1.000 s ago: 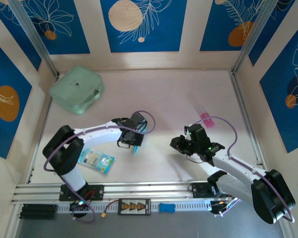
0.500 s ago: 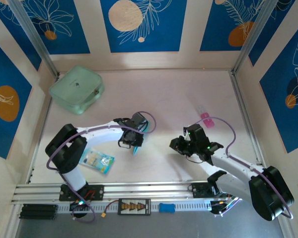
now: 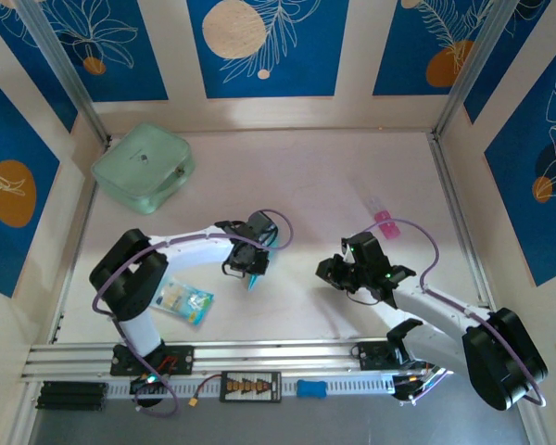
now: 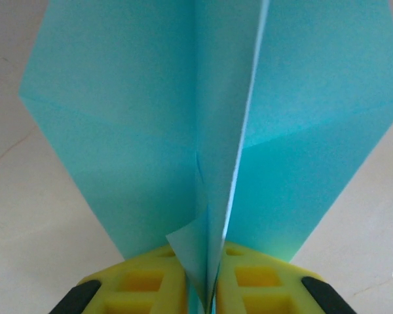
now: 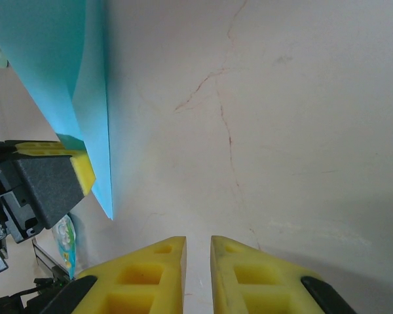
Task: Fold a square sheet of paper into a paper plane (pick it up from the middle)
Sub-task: Move the paper plane to the center of the table.
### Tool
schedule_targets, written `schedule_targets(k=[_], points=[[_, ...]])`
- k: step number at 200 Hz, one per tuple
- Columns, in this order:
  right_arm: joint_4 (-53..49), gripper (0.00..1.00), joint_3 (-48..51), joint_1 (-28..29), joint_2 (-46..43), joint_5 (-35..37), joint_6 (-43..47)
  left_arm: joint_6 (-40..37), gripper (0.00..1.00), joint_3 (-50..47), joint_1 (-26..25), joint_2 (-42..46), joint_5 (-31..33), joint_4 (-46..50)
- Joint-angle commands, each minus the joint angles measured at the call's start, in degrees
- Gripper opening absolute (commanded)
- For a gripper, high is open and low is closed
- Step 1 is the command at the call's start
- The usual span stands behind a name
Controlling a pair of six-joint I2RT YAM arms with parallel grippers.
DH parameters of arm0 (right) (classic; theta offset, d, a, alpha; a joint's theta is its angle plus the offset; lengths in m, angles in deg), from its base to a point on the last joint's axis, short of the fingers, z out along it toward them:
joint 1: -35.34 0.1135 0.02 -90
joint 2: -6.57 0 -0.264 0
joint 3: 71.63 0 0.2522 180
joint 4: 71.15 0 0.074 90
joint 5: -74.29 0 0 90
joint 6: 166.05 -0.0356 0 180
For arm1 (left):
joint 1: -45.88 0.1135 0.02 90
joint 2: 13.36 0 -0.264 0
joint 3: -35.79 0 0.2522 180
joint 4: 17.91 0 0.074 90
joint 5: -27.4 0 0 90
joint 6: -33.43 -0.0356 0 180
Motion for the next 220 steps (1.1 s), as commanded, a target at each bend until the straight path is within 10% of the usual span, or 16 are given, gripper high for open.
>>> schedule_targets(k=[1,112,220], points=[[0.99,0.19,-0.41,0.39,0.72,-1.39,-0.5,-0.64,0.18,1.47,-0.58,-1.0,-1.11,0.91],[2.35,0.2,-0.1,0.49,0.75,-2.39,0.59,3.41,0.29,3.35,-2.75,-5.23,2.79,2.82],[-1.35,0.22,-0.79,-0.05,-3.3,-5.7,6.21,24.54,0.45,10.14,-8.92,-10.97,8.01,9.9]])
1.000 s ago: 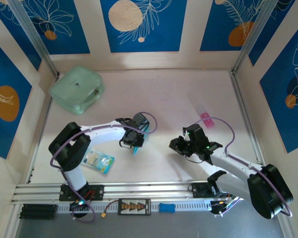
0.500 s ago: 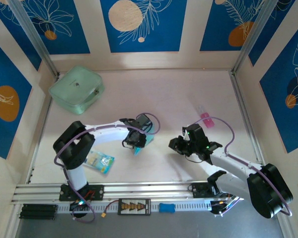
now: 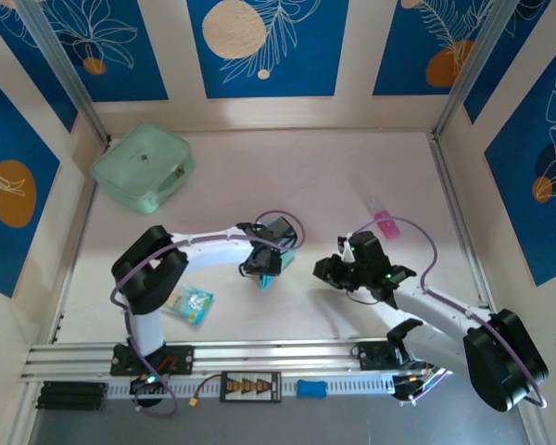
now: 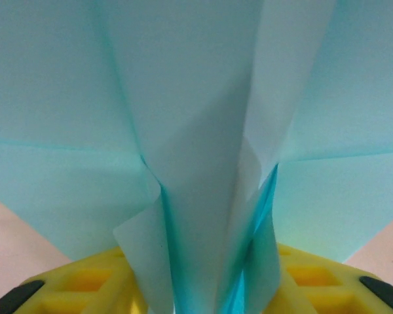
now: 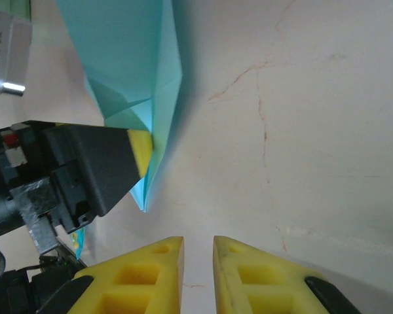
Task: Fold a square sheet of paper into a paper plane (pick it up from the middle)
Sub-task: Move the paper plane to the center of the table.
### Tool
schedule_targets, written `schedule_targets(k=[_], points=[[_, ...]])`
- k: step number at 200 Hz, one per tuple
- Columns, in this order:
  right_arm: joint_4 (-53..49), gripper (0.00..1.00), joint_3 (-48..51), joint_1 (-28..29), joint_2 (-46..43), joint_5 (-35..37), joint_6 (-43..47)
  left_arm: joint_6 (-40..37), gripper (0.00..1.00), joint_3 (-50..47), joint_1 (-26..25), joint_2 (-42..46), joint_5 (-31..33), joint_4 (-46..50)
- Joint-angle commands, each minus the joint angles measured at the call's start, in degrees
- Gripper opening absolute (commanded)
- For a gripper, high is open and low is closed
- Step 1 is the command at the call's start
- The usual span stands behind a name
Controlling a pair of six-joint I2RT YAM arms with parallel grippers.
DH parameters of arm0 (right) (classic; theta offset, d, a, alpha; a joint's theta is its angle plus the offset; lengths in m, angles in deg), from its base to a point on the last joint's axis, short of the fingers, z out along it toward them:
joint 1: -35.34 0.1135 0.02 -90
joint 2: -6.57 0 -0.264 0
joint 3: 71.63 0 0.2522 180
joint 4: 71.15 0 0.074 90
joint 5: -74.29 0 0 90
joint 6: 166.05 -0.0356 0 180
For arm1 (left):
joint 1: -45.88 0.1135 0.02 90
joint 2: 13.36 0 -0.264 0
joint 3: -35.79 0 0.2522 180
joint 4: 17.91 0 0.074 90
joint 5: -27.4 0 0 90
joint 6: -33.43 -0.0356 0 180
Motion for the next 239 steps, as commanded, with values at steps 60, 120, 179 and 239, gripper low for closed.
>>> schedule_targets(k=[60,120,179,239], points=[[-5.82,0.22,-1.49,-1.7,-4.32,-5.34,5.18,14.73,0.45,8.13,-5.65,-5.34,4.75,13.09],[-7.2,0.22,-1.68,-2.55,-5.87,-5.21,4.75,16.14,0.47,10.34,-5.66,-1.39,5.03,12.49],[-9.7,0.23,-2.79,-2.95,-7.19,-3.3,4.66,15.86,0.5,8.33,-5.61,3.79,6.07,12.01],[-23.95,0.47,-13.98,-6.15,-7.57,14.08,15.0,5.15,0.7,-1.18,-4.52,21.48,18.05,5.65]])
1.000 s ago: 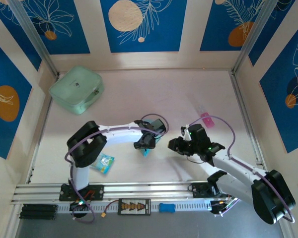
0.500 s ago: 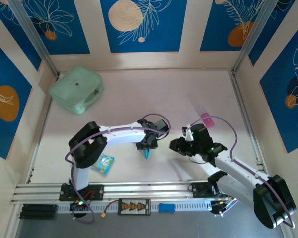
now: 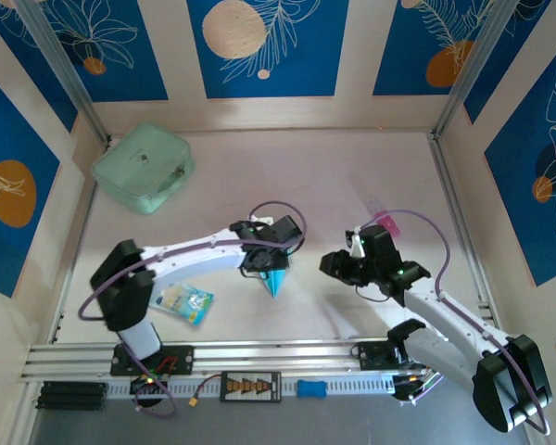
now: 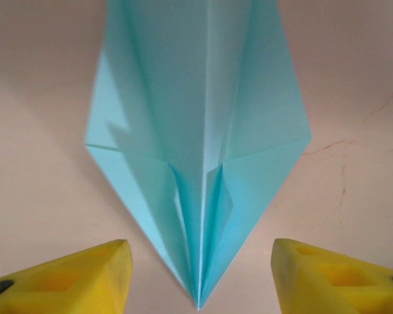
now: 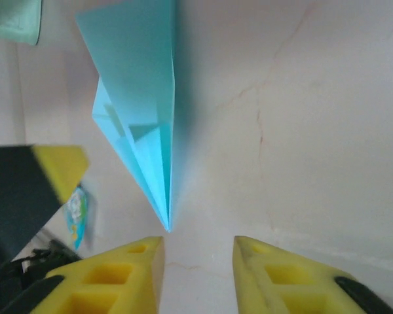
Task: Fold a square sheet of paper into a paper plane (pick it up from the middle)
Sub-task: Move the paper plane to the center of the table, then reset both arms
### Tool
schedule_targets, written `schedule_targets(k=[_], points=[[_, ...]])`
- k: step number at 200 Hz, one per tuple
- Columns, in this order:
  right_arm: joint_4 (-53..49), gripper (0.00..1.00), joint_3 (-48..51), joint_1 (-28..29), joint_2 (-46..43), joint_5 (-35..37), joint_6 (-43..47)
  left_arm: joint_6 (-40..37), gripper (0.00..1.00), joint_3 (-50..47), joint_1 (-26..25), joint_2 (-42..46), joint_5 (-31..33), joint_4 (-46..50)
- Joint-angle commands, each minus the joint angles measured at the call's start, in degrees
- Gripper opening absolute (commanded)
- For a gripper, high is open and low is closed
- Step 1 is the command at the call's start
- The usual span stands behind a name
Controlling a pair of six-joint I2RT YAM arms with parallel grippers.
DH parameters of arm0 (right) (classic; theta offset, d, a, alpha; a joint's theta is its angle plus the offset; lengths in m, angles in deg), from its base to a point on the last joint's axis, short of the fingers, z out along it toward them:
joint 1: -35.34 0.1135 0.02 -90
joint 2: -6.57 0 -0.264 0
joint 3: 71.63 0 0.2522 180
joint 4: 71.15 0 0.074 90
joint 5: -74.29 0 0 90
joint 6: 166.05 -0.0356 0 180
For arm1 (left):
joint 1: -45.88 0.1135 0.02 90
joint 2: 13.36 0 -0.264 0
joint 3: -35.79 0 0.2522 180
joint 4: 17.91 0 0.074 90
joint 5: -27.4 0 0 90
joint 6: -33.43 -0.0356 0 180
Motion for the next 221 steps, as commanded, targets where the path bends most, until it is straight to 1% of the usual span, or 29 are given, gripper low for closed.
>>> schedule_targets(k=[1,13,23,35,42,54,62,70,85,93,96,107,125,135,144,151,159,168,173,176,189,195,199,207,215,216,218,219,221], points=[[-8.54,0.47,-6.68,-1.52,-1.1,12.5,7.35,-7.75,0.71,-4.37,0.89,9.47,9.65,-2.66],[-8.81,0.57,-8.48,-2.23,-0.68,20.94,11.55,-12.28,0.78,-7.71,3.65,14.12,11.63,-4.73],[-6.94,0.64,-8.85,-3.43,0.25,26.59,16.4,-16.5,0.84,-10.8,7.35,17.86,12.79,-6.85],[-2.86,0.66,-8.06,-5.46,2.12,32.74,22.02,-21.38,1.0,-15.01,13.17,21.94,13.71,-10.02],[-0.71,0.67,-7.96,-6.82,3.11,34.51,25.38,-25.33,1.0,-17.19,16.91,23.86,14.06,-12.98],[5.44,0.72,-6.29,-9.9,4.86,37.07,28.7,-30.64,1.0,-19.28,22.96,25.74,16.5,-15.64],[12.74,0.72,-3.06,-12.55,6.55,36.91,31.12,-33.86,1.0,-19.93,27.16,26.09,17.76,-17.44],[20.85,0.72,0.14,-15.04,8.58,34.91,33.91,-37.25,1.0,-20.85,31.16,25.75,18.6,-19.92],[35.26,0.72,4.61,-19.02,13.7,28.31,36.08,-42.69,1.0,-22.61,37.62,23.9,19.27,-25.07],[40.75,0.72,5.09,-20.49,17.47,24.6,36.7,-45.11,1.0,-23.42,40.19,22.59,19.43,-27.78],[41.03,0.72,4.3,-20.98,18.81,23.77,36.92,-46.02,0.99,-23.86,40.99,22.21,19.37,-29.01],[38.84,0.72,-0.05,-21.33,23.15,22.33,39.12,-50.72,1.0,-26.16,42.84,20.5,18.78,-35.35],[47.16,0.71,-1.08,-21.5,28.3,18.76,42.03,-57.92,1.0,-30.99,44.14,18.18,17.13,-47.42],[53.41,0.72,-0.47,-22.23,30.62,16.19,43.01,-60.19,1.0,-33.5,44.87,16.32,14.71,-53.62],[52.12,0.71,-1.62,-23.55,33.07,13.21,42.53,-61.78,1.0,-34.95,45.2,14.88,12.8,-58.03],[58.31,0.71,0.06,-24.33,34.78,12.03,41.29,-62.67,1.0,-35.78,45.19,13.89,12.05,-60.97],[57.28,0.72,1.35,-25.7,33.21,10.43,40.72,-63.37,1.0,-37.08,45.47,12.74,11.13,-65.27],[65.56,0.72,5.38,-26.27,34.53,8.82,40.61,-63.81,1.0,-39.03,45.74,11.75,9.7,-71.54],[72.62,0.73,7.47,-26.15,36.05,8.6,40.23,-64.89,1.0,-39.92,46.0,11.16,7.49,-73.88],[74.42,0.73,8.31,-25.91,36.13,8.94,40.39,-65.61,1.0,-40.18,46.14,10.77,6.68,-74.85],[68.17,0.75,6.9,-25.54,34.32,9.73,41.29,-66.43,1.0,-41.83,46.76,8.86,5.81,-80.25],[67.6,0.75,5.34,-25.27,35.59,12.06,40.45,-66.22,0.99,-43.09,47.08,8.2,5.55,-83.19],[65.4,0.75,4.04,-25.05,35.75,13.84,40.0,-66.17,0.99,-44.36,47.54,7.63,4.11,-85.97],[63.14,0.78,3.74,-24.72,35.01,14.53,40.41,-66.59,0.99,-46.62,48.57,6.68,1.35,-92.21],[65.4,0.8,4.13,-24.5,35.69,14.96,40.4,-65.17,0.99,-46.66,49.33,7.96,-0.29,-89.37],[65.38,0.83,4.15,-24.47,35.63,15.0,40.43,-65.01,0.99,-46.66,49.43,8.02,-0.62,-89.24],[64.94,0.95,4.12,-24.45,35.46,15.05,40.52,-64.9,0.99,-46.82,49.73,7.98,-1.26,-89.45],[64.63,0.98,4.06,-24.45,35.34,15.05,40.53,-64.79,0.99,-46.91,49.94,7.9,-1.81,-89.54],[64.02,1.0,4.01,-24.45,35.1,14.98,40.5,-64.53,0.99,-47.21,50.34,7.66,-2.7,-90.38]])
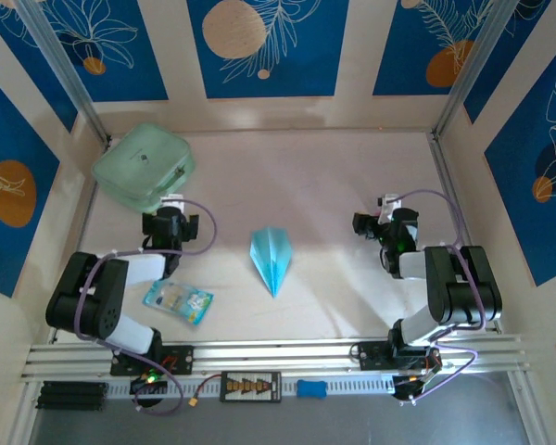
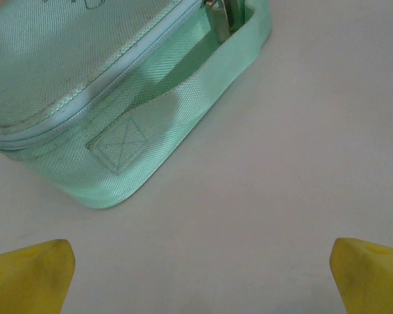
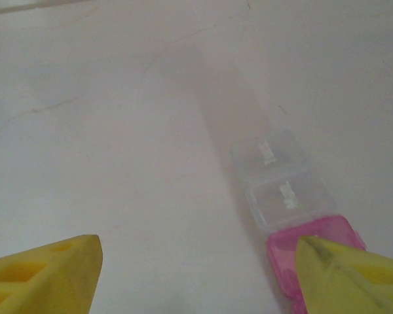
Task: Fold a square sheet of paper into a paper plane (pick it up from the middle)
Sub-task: Reset both arms
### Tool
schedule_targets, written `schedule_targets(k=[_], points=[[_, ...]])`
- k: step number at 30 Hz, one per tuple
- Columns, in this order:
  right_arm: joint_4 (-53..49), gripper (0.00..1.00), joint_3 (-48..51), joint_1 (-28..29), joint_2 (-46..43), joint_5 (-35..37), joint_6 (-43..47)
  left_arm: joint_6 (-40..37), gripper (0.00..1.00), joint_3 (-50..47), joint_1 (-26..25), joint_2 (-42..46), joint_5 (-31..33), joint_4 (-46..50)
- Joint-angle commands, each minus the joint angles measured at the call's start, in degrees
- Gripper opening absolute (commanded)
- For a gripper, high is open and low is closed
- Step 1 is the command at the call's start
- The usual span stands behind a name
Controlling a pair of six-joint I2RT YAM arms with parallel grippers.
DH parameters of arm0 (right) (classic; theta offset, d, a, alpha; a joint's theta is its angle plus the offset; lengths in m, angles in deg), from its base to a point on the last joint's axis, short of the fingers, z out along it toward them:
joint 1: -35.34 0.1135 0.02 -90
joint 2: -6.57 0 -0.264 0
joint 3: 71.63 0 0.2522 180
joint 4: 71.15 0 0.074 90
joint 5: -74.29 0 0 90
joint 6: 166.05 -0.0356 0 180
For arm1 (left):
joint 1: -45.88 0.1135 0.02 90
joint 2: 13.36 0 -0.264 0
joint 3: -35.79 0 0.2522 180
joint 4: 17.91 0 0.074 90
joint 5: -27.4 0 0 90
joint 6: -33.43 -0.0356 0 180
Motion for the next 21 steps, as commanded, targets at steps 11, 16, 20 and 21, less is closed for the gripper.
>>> schedule_targets(k=[11,16,20,21], points=[[3.31,0.99,-1.38,0.96,-0.33,1.95,1.33,0.71,1.0,-4.35,6.42,-3.21,-15.89,-17.89],[3.41,0.99,-1.51,1.55,-0.1,2.32,1.74,0.16,1.0,-4.07,6.42,-3.35,-17.47,-17.57],[3.16,0.99,-1.48,0.88,-0.19,1.12,1.54,0.12,1.0,-4.1,6.44,-3.45,-17.42,-17.97],[3.22,0.99,-1.53,0.88,-0.17,1.07,1.54,0.15,1.0,-4.1,6.43,-3.43,-17.42,-17.85]])
